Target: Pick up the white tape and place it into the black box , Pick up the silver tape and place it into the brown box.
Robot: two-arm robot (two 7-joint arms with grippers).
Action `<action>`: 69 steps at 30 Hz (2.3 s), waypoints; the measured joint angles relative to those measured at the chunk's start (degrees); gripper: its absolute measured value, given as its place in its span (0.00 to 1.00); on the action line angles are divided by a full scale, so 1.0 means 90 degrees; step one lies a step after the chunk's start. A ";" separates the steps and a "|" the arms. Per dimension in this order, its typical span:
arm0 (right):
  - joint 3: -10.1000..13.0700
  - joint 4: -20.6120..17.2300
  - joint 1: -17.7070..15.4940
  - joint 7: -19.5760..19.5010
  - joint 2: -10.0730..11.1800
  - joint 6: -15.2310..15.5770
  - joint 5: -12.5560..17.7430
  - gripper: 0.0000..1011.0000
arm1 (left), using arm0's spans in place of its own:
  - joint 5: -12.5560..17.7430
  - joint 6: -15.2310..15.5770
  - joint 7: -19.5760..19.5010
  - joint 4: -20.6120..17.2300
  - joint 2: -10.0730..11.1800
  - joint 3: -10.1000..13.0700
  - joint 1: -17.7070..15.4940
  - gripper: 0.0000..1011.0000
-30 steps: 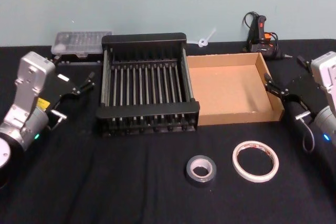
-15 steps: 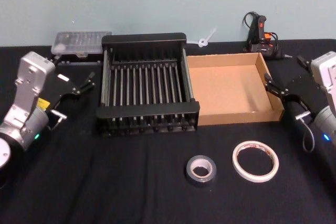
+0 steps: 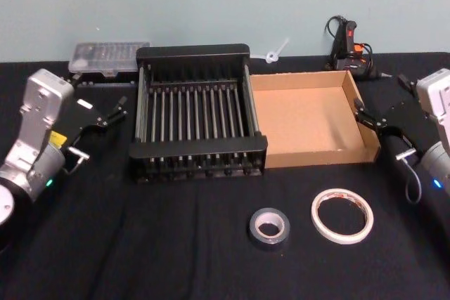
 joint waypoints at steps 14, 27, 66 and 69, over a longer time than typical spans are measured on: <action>0.0500 -0.0919 -0.0408 0.0599 0.0381 0.0796 0.0465 0.99 | 0.0000 0.0000 0.0000 0.0000 0.0000 0.0000 0.0000 0.99; 0.1348 -0.2396 -0.1551 0.1052 0.1015 0.1831 0.1325 0.99 | 0.0000 0.0000 0.0000 0.0000 0.0000 0.0000 0.0000 0.99; 0.1417 -0.2578 -0.2261 0.1872 0.0946 0.3396 0.1364 0.99 | 0.0000 0.0000 0.0000 0.0000 0.0000 0.0000 0.0000 0.99; 0.1411 -0.2545 -0.2250 0.1885 0.0902 0.3422 0.1320 0.99 | 0.0000 0.0000 0.0000 0.0000 0.0000 0.0000 0.0000 0.99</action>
